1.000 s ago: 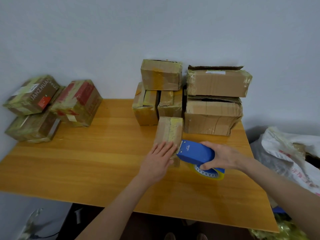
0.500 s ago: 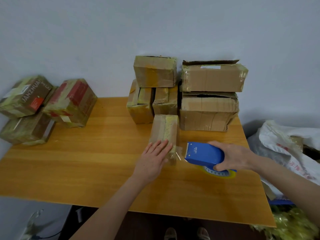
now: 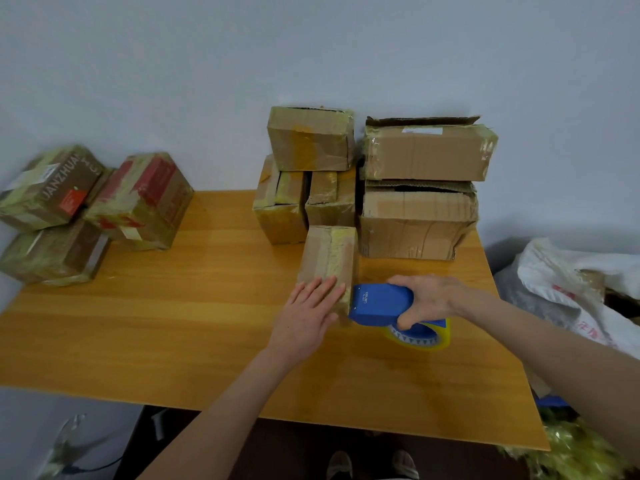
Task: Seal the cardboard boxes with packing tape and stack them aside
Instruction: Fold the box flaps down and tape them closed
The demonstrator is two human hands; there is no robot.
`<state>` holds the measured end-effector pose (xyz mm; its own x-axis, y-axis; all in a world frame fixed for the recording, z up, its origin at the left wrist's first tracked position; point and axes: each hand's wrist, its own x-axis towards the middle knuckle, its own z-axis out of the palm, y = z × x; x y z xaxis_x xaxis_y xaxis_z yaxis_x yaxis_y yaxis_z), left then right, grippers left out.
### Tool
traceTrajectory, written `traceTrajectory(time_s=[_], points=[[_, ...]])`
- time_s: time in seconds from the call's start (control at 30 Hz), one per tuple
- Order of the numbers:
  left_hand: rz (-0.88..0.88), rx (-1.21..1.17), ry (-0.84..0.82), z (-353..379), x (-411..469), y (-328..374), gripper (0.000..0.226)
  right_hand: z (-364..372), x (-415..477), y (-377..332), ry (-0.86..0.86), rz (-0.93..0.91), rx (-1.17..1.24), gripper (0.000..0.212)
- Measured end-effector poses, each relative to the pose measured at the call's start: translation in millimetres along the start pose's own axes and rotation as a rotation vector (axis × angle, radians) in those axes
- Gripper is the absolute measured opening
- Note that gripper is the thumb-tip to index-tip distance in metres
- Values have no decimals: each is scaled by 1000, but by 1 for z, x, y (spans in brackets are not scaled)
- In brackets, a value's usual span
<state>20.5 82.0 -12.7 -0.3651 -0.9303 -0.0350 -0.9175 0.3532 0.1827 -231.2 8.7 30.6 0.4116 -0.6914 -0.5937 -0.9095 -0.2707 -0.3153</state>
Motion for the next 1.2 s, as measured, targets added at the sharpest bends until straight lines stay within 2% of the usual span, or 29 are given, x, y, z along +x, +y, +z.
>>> traceTrajectory(time_s=[0.1, 0.13, 0.27, 0.37, 0.43, 0.5, 0.53, 0.63, 0.73, 0.8, 0.9, 0.97, 1.1, 1.2], points=[[18, -10, 12, -1, 0, 0, 62, 9, 6, 4, -13, 52, -49, 60], [18, 0, -1, -1, 0, 0, 62, 12, 7, 7, -8, 73, 4, 56], [-19, -50, 6, -1, 2, -1, 64, 16, 7, 18, 103, 98, 428, 54], [-73, -178, 45, -6, 6, 1, 57, 28, 12, 22, 238, 150, 704, 43], [-166, -336, 158, -13, 9, 1, 44, 42, 17, 26, 317, 219, 934, 41], [-302, -444, 313, -18, 10, -1, 42, 57, 20, 29, 335, 304, 1163, 44], [-372, -491, 340, -20, 11, -2, 45, 65, 23, 32, 331, 345, 1272, 48], [-497, -570, 250, -21, 10, -7, 56, 76, 26, 36, 301, 431, 1469, 52], [-547, -615, 198, -18, 5, -7, 64, 77, 23, 38, 270, 458, 1380, 51], [-573, -629, 205, -17, 4, -5, 66, 70, 14, 34, 302, 444, 1171, 53], [-604, -625, 204, -19, 7, -3, 69, 53, 2, 18, 410, 385, 700, 65], [-632, -620, 187, -17, 12, -3, 73, 45, -2, -7, 481, 301, 521, 71], [-671, -670, 131, -10, 27, 1, 81, 46, 16, -85, 431, 137, 594, 70], [-698, -665, 176, -4, 33, 8, 67, 56, 41, -104, 423, 220, 707, 75]])
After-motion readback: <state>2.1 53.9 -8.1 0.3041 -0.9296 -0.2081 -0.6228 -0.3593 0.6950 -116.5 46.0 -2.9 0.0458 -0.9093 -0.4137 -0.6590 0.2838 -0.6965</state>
